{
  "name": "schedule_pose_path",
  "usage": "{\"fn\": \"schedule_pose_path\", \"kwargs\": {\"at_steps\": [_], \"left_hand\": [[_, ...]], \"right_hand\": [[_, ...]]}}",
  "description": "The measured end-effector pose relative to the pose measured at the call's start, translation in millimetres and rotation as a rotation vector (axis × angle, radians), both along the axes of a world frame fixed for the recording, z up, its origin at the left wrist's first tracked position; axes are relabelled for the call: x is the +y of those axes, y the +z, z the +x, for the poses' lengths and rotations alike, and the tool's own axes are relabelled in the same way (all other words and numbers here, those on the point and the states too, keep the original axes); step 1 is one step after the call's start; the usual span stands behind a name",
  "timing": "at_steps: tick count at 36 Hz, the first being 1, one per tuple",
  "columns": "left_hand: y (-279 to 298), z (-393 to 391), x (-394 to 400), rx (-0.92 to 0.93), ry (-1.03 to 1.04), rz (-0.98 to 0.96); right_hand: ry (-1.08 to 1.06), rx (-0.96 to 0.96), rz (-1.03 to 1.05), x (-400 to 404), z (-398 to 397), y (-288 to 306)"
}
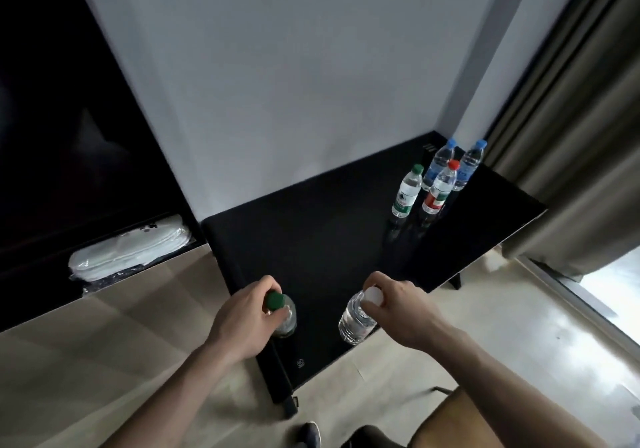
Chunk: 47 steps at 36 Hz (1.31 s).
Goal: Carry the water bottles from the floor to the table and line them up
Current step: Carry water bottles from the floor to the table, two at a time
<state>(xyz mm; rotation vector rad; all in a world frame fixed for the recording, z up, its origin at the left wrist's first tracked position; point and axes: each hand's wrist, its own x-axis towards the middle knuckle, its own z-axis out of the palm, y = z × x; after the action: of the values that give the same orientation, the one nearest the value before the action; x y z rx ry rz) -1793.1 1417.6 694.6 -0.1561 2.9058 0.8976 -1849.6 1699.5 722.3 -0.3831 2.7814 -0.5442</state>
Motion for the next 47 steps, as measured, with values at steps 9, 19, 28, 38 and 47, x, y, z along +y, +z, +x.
{"fn": "schedule_pose_path", "kwargs": {"at_steps": [9,19,28,38,47], "left_hand": [[-2,-54,25,0.022,0.001,0.030],[-17,-114,59,-0.005,0.082,-0.017],[-27,-186,105,-0.105,0.216,-0.096],[-45,-260,159,-0.168,0.327,-0.131],[-46,-308,188,-0.102,0.391,-0.116]], "right_hand": [[0.014,0.013,0.033,24,-57,-1],[0.131,-0.047,-0.017,42,-143,-17],[0.300,-0.119,-0.024,68,-236,-38],[0.440,-0.108,0.049,92,-314,-51],[0.447,-0.111,0.068,104,-355,-58]]}}
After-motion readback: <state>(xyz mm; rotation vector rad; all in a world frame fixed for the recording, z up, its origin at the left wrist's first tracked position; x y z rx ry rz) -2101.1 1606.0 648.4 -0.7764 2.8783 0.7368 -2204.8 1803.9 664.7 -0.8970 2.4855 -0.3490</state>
